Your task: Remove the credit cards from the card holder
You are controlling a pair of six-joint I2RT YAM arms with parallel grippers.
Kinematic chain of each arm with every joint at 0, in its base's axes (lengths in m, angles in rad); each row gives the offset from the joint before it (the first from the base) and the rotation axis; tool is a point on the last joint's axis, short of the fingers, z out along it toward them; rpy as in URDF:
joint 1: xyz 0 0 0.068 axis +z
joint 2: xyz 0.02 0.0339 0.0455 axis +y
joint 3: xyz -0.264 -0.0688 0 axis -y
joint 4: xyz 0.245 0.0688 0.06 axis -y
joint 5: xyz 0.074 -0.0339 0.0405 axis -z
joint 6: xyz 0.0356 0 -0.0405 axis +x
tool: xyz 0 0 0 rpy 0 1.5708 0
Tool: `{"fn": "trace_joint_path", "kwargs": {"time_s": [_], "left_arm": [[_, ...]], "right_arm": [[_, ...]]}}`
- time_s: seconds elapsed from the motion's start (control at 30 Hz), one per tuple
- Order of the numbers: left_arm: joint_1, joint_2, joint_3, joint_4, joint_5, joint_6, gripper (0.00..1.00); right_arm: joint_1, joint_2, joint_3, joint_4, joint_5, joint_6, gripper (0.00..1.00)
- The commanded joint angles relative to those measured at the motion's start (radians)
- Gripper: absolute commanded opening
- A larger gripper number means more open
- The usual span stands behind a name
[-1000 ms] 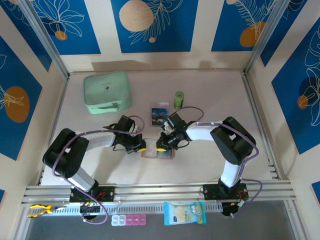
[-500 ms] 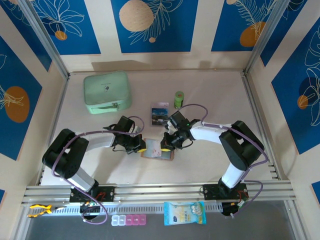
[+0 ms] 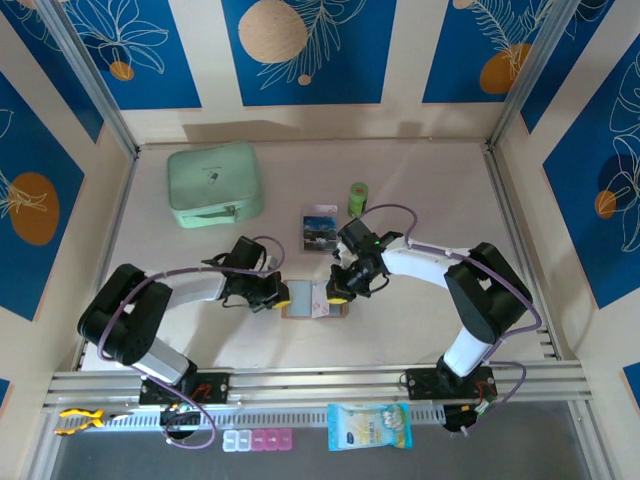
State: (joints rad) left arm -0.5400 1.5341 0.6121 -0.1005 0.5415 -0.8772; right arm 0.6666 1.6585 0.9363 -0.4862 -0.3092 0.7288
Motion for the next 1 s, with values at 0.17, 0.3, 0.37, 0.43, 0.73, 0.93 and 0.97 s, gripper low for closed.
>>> {"fn": "trace_joint_path", "kwargs": {"time_s": [0.17, 0.3, 0.37, 0.43, 0.73, 0.93, 0.97], "left_arm": [[-0.006, 0.003, -0.027, -0.024, -0.032, -0.015, 0.0], [-0.005, 0.009, -0.025, -0.018, -0.026, -0.014, 0.0], [-0.005, 0.011, -0.025, -0.016, -0.024, -0.013, 0.0], [-0.005, 0.011, -0.021, -0.018, -0.024, -0.011, 0.0], [-0.005, 0.015, -0.015, -0.021, -0.02, -0.005, 0.0], [-0.005, 0.017, -0.011, -0.022, -0.024, 0.001, 0.0], [-0.005, 0.015, -0.007, -0.027, -0.026, 0.003, 0.0]], "right_arm": [[0.023, 0.002, 0.069, -0.035, 0.018, 0.004, 0.06], [0.032, 0.02, 0.088, -0.033, 0.029, 0.016, 0.14], [0.037, 0.026, 0.094, -0.035, 0.036, 0.02, 0.14], [0.04, 0.028, 0.098, -0.039, 0.045, 0.019, 0.14], [0.04, 0.05, 0.095, -0.032, 0.057, 0.021, 0.14], [0.039, 0.046, 0.1, -0.035, 0.066, 0.017, 0.07], [0.039, 0.037, 0.101, -0.041, 0.073, 0.013, 0.06]]}}
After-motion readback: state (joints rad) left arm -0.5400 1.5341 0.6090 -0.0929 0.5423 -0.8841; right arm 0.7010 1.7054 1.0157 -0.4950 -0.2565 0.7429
